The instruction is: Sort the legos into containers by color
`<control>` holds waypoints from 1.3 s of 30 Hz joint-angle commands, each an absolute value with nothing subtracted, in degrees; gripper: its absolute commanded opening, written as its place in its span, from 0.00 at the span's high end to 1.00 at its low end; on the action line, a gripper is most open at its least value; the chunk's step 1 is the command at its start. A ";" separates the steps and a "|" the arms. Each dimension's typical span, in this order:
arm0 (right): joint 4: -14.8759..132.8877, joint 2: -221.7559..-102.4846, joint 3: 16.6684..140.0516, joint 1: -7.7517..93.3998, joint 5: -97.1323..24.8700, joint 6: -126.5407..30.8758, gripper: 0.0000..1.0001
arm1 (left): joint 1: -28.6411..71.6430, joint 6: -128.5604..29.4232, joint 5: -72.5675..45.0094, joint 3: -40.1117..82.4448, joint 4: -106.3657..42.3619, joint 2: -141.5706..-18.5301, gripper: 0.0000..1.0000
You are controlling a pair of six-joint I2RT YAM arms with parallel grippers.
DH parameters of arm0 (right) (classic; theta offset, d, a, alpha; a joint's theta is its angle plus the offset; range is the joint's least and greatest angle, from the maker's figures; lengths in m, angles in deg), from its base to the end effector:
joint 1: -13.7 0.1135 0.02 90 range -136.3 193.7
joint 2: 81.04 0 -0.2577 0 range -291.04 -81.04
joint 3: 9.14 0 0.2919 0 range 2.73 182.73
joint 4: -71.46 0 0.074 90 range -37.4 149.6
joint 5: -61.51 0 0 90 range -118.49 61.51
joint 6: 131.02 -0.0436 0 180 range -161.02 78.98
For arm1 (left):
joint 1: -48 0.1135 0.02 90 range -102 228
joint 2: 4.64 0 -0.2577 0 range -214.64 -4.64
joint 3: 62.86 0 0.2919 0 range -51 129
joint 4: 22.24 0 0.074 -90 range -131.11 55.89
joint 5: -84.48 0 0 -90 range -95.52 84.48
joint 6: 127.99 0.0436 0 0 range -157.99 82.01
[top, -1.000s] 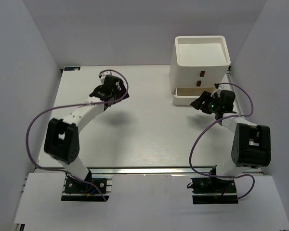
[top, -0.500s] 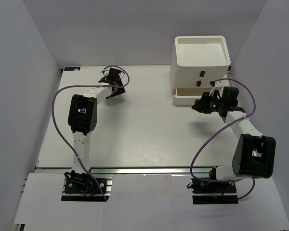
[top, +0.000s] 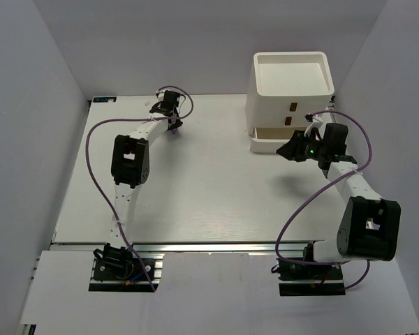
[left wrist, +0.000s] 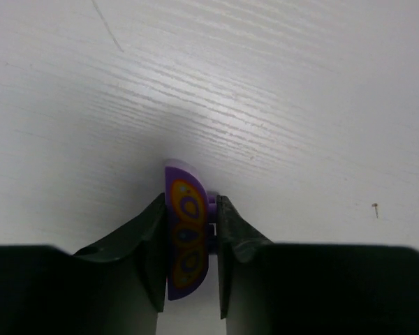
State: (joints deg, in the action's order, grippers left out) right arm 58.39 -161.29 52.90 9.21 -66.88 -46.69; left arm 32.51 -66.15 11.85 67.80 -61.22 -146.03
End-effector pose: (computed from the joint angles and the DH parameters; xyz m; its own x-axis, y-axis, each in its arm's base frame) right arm 0.3471 -0.0001 0.2201 -0.5613 0.1218 -0.8186 -0.4143 0.8149 0.4053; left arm 0.5652 -0.1431 0.1318 -0.6806 -0.2788 -0.6776 -0.2862 0.9525 -0.1044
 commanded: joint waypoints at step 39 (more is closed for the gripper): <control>10.07 -167.87 78.91 13.61 -103.82 65.72 0.11 | 19.79 -121.04 -77.85 22.22 46.32 -119.17 0.88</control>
State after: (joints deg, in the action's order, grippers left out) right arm 29.06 -166.27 74.01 12.42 -102.79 29.72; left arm 20.10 -111.53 -73.18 23.23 33.84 -121.37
